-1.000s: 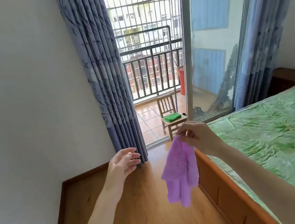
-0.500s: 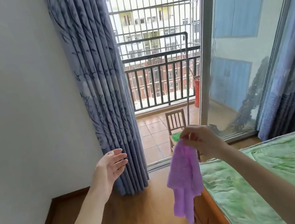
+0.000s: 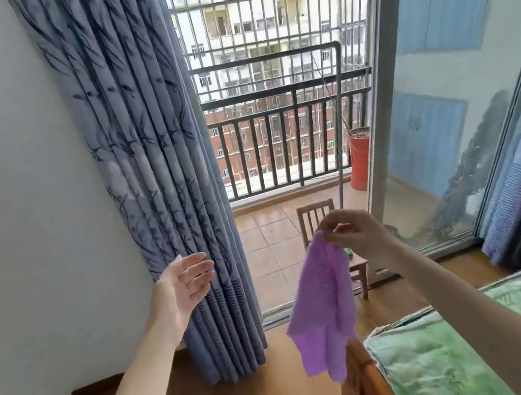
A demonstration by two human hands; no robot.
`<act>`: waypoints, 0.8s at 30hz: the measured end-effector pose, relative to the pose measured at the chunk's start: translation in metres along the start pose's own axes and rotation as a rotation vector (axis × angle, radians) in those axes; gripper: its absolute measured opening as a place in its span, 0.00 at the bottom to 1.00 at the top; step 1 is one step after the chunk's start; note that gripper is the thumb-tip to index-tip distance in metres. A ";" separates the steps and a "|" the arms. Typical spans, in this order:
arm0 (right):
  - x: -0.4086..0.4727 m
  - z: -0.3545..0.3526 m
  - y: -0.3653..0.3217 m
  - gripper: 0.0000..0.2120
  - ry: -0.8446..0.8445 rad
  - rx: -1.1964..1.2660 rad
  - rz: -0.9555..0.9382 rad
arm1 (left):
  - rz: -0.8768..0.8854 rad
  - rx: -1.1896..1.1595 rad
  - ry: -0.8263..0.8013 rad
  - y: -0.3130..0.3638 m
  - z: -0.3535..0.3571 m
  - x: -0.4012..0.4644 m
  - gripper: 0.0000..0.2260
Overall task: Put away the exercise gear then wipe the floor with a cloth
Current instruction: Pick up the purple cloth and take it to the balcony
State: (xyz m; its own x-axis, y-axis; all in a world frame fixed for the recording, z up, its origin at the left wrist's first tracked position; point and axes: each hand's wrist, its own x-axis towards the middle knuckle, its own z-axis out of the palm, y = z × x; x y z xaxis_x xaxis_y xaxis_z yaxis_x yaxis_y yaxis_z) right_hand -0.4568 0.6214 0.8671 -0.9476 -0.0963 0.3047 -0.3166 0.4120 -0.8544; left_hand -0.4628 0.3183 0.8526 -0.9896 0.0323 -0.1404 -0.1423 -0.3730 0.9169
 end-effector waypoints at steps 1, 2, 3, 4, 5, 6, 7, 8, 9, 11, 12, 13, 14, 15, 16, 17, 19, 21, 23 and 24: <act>0.018 -0.001 0.004 0.13 -0.012 0.008 -0.001 | 0.005 0.008 -0.010 0.003 0.002 0.020 0.16; 0.036 -0.002 0.007 0.13 -0.021 0.018 -0.003 | 0.009 0.015 -0.022 0.008 0.005 0.040 0.16; 0.054 -0.002 0.010 0.13 -0.033 0.017 -0.008 | 0.014 0.023 -0.035 0.012 0.009 0.061 0.16; 0.074 -0.003 0.014 0.13 -0.046 0.002 -0.017 | 0.014 0.033 -0.051 0.016 0.013 0.083 0.16; 0.091 -0.002 0.018 0.14 -0.061 -0.027 -0.026 | 0.013 0.041 -0.065 0.019 0.018 0.100 0.16; 0.105 -0.002 0.022 0.15 -0.072 -0.057 -0.036 | 0.008 0.049 -0.081 0.022 0.022 0.115 0.16; 0.121 -0.002 0.027 0.15 -0.070 -0.082 -0.042 | -0.001 0.054 -0.101 0.023 0.027 0.133 0.16; 0.137 -0.002 0.033 0.16 -0.060 -0.099 -0.047 | -0.008 0.057 -0.121 0.024 0.031 0.150 0.17; 0.151 -0.001 0.038 0.16 -0.043 -0.117 -0.054 | -0.011 0.064 -0.141 0.023 0.034 0.167 0.19; 0.178 -0.001 0.049 0.15 -0.005 -0.148 -0.066 | -0.016 0.091 -0.166 0.021 0.040 0.196 0.21; 0.191 -0.001 0.053 0.15 0.008 -0.156 -0.061 | -0.018 0.104 -0.173 0.019 0.044 0.210 0.21; 0.204 -0.002 0.058 0.15 0.011 -0.164 -0.051 | -0.019 0.114 -0.179 0.018 0.049 0.224 0.21; 0.216 -0.003 0.063 0.15 0.006 -0.175 -0.044 | -0.022 0.120 -0.185 0.017 0.055 0.237 0.20; 0.230 -0.005 0.069 0.15 -0.002 -0.190 -0.038 | -0.023 0.131 -0.192 0.017 0.061 0.251 0.20; 0.243 -0.008 0.075 0.14 -0.007 -0.205 -0.034 | -0.023 0.146 -0.197 0.017 0.068 0.266 0.20; 0.257 -0.011 0.081 0.14 -0.008 -0.213 -0.032 | -0.018 0.159 -0.200 0.017 0.076 0.282 0.20; 0.286 -0.020 0.096 0.14 -0.002 -0.216 -0.037 | -0.005 0.173 -0.198 0.016 0.091 0.314 0.20; 0.317 -0.029 0.111 0.11 0.001 -0.208 -0.045 | 0.004 0.181 -0.199 0.016 0.108 0.347 0.19; 0.347 -0.039 0.126 0.07 -0.010 -0.194 -0.051 | 0.004 0.190 -0.206 0.019 0.125 0.380 0.19; 0.363 -0.043 0.133 0.06 -0.020 -0.185 -0.052 | 0.005 0.195 -0.210 0.021 0.134 0.397 0.19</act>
State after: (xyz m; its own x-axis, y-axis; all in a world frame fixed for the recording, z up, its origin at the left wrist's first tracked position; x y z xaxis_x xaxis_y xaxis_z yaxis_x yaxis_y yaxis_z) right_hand -0.8409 0.6803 0.8827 -0.9314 -0.1387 0.3365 -0.3535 0.5653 -0.7453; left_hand -0.8618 0.4478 0.8662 -0.9704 0.2300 -0.0738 -0.1190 -0.1892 0.9747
